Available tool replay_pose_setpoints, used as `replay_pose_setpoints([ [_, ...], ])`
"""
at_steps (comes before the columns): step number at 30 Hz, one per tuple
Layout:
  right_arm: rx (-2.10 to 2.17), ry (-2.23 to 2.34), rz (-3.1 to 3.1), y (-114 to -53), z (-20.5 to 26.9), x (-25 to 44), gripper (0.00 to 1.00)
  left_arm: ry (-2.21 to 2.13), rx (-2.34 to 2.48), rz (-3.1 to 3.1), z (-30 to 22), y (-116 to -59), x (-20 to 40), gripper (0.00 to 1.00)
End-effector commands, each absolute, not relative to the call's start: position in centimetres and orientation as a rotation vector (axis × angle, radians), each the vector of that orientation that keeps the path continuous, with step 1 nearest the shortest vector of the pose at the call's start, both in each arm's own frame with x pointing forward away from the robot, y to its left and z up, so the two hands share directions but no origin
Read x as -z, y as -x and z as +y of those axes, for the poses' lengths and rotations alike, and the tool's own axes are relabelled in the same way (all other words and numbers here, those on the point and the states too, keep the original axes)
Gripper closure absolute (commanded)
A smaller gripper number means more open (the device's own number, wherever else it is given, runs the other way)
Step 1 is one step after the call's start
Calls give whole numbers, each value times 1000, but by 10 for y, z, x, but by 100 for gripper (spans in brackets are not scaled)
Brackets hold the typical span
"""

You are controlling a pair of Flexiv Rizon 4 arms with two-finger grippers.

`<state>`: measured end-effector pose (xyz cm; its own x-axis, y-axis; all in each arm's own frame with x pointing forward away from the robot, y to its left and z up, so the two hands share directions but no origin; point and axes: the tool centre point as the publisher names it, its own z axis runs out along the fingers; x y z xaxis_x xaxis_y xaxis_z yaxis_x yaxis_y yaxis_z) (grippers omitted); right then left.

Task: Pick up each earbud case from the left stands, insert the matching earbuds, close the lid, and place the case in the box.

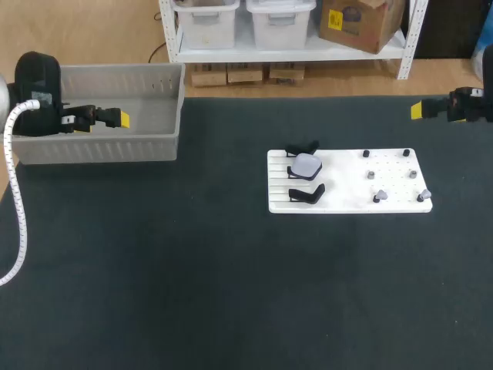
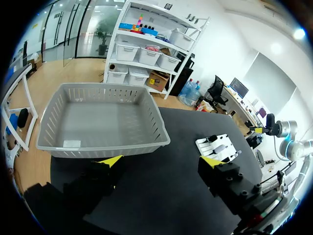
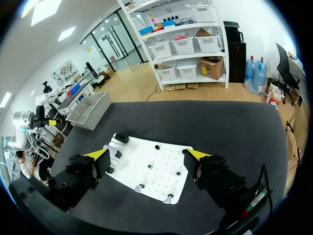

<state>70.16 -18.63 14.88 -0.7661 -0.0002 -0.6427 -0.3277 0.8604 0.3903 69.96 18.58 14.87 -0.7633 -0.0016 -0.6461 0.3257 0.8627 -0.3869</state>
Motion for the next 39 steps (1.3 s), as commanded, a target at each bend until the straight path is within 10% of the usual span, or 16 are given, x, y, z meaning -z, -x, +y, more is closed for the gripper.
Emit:
replay_pose_setpoints([
  [1, -645, 235, 2372, -701, -186, -149, 0, -231, 636, 2374, 185, -700, -150, 0],
  [39, -645, 235, 2372, -701, -186, -149, 0, -1005, 1026, 1851, 118, -695, -169, 0],
])
